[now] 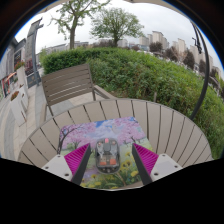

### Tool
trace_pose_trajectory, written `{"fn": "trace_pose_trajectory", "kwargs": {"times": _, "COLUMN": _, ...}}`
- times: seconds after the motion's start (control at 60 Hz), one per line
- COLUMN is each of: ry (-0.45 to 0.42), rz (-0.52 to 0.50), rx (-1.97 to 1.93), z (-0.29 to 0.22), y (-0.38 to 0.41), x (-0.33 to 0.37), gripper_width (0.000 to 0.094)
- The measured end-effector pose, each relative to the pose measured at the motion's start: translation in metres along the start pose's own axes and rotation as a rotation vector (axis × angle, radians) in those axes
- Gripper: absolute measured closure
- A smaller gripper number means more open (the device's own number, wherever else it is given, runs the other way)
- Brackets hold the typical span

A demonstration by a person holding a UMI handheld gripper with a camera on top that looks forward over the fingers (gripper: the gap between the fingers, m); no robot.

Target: Arrange mouse

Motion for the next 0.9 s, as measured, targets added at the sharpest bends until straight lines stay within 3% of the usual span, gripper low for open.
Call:
{"fn": "trace_pose_trajectory", "kwargs": {"times": 0.033, "ry": 0.008, "rz": 0.003, "rx": -0.009, "z": -0.002, "y": -0.003, "x": 0.013, "gripper_width": 0.0125}}
{"fn": "trace_pose_trajectory", "kwargs": {"times": 0.1, "ry": 0.017, "rz": 0.004, "rx": -0.026, "z": -0.006, "y": -0.011, "x": 0.048, "gripper_width": 0.0079}}
{"fn": "trace_pose_trajectory", "kwargs": {"times": 0.233, "ry": 0.053, "rz": 0.0, "rx": -0.03, "z": 0.001, "y": -0.03, "x": 0.151, "gripper_width": 0.0079}}
{"fn": "trace_pose_trajectory", "kwargs": {"times": 0.533, "ry": 0.121, "rz": -0.057, "rx": -0.07, "z": 0.076, "y": -0.07, "x": 0.367, "gripper_width": 0.0073}}
{"fn": "trace_pose_trajectory", "kwargs": {"times": 0.9, "ry": 0.085, "rz": -0.038, "rx": -0.013, "z": 0.149, "y": -0.114, "x": 0.462, "gripper_width": 0.0081}}
Point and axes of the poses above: the point between the fingertips, and its own axes, seen from behind it with the camera up: y to the left, z down, x backward, against the way the camera looks, the point moved 5 cm from there along x, backward, against the way the camera looks, and after that the axes turned 10 degrees about x, right-handed, at the moved point
